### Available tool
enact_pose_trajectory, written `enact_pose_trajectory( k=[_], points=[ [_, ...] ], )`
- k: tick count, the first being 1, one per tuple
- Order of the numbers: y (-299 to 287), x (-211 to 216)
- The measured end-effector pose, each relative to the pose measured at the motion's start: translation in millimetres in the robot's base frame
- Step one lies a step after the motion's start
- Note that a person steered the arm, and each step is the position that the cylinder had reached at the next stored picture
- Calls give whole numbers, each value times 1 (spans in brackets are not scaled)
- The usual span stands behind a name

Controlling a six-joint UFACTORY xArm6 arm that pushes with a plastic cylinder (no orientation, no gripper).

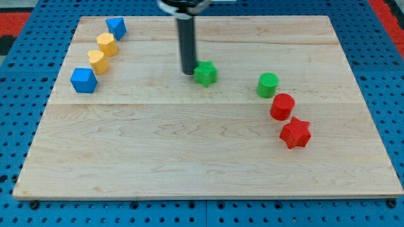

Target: Move the green star closer to the green circle

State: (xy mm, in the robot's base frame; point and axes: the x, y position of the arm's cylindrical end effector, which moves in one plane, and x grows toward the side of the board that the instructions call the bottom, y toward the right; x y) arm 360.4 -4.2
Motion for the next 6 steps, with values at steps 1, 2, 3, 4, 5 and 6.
enact_pose_trajectory(
  k=[1, 2, 3, 4, 5, 6],
  points=[
    [-27, 5],
    [4, 39],
    [55, 6],
    [67, -2],
    [2, 3],
    [7, -31]
  ],
)
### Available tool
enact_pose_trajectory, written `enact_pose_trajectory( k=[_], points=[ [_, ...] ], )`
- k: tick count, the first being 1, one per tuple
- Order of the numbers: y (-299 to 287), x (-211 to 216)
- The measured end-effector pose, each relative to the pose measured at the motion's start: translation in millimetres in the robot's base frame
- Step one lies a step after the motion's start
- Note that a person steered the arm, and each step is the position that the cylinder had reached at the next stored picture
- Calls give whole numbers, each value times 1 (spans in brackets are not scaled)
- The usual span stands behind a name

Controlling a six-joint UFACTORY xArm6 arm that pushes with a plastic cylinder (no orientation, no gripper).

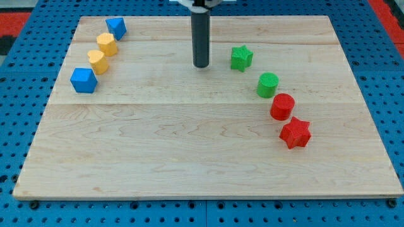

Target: Move the green star closer to the green circle

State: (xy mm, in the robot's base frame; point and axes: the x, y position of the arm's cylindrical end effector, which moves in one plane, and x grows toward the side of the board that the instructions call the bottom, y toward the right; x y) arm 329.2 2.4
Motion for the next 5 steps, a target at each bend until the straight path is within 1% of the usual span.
enact_pose_trajectory(
  k=[1, 2, 3, 5],
  points=[
    [53, -1],
    [68, -1],
    [70, -2],
    [70, -25]
  ],
)
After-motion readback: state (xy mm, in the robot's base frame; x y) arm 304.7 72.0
